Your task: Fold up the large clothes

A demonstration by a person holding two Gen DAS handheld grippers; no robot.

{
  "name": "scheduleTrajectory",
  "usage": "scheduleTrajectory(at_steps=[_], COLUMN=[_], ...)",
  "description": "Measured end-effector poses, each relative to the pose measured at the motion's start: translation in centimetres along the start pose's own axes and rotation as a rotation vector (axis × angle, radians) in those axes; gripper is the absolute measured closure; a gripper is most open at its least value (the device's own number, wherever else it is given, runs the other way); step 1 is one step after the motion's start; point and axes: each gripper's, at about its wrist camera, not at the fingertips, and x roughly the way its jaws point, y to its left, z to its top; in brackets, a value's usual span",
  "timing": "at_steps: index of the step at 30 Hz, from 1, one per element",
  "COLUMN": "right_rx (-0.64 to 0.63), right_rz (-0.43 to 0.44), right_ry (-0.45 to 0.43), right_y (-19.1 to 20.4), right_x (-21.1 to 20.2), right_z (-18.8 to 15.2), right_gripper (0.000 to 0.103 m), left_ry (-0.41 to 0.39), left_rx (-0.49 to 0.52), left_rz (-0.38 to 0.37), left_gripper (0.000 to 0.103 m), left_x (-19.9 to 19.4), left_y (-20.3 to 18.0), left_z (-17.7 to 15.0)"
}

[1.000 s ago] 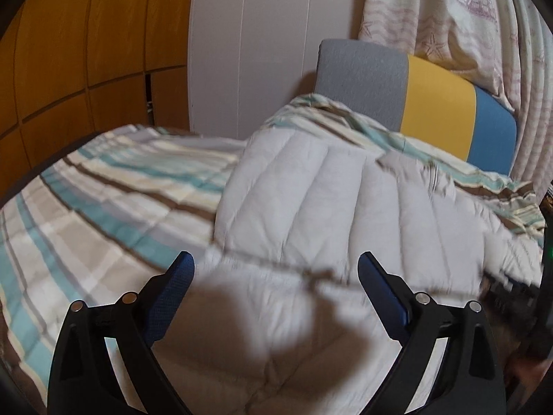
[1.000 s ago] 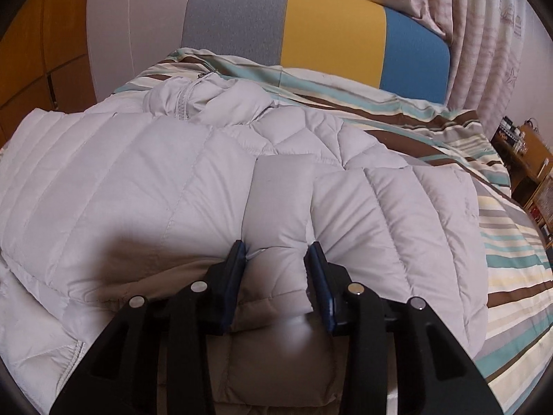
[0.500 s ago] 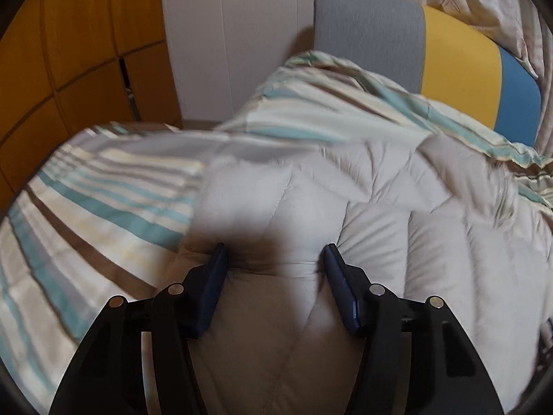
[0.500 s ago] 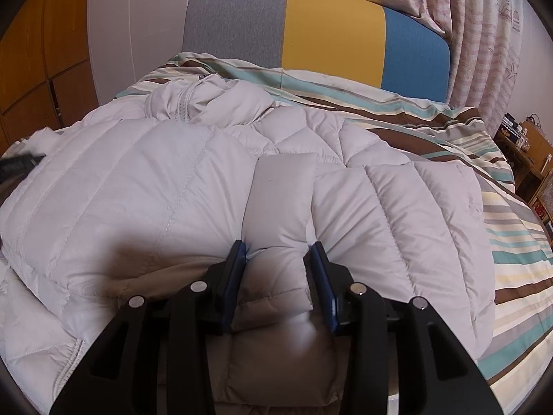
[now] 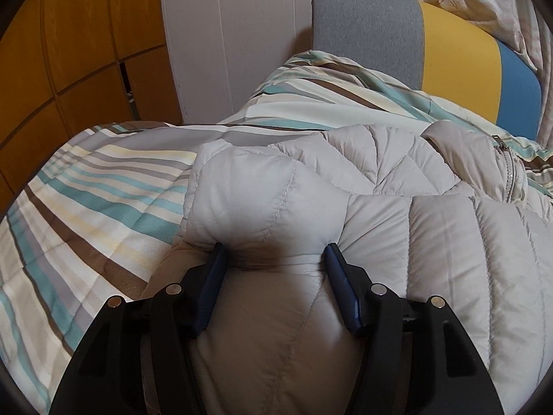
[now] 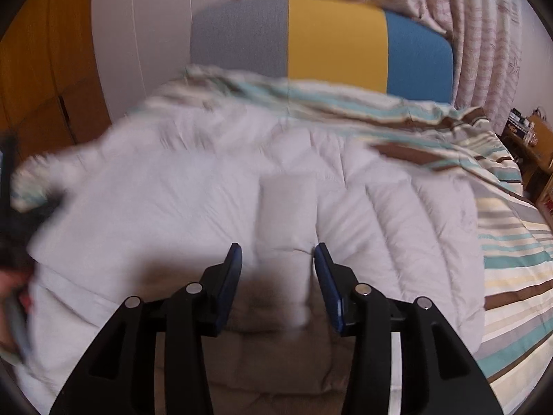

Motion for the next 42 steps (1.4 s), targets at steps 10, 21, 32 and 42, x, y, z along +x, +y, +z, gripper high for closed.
scheduleTrajectory(at_steps=[10, 21, 32, 42], right_rx=[-0.044, -0.008, -0.023, -0.04], right_rz=[0.159, 0.123, 0.097, 0.077], right_ry=[0.026, 0.063, 0.052, 0.063], right_y=[6.9, 5.4, 6.0, 6.5], right_x=[3.2, 7.3, 7.5, 8.0], right_z=[4.3, 1.8, 1.7, 1.7], right_gripper=[0.052, 0.051, 0.05, 0.049], left_ry=[-0.004, -0.055, 0.032, 0.043], left_rx=[0.004, -0.021, 0.087, 0.101], left_rz=[0.007, -0.03, -0.113, -0.09], left_gripper=[0.043, 0.032, 0.015, 0.012], left_x=[-0.1, -2.7, -1.5, -0.7], left_y=[0.1, 0.5, -4.3, -4.5], left_z=[-0.1, 0.1, -1.1, -0.9])
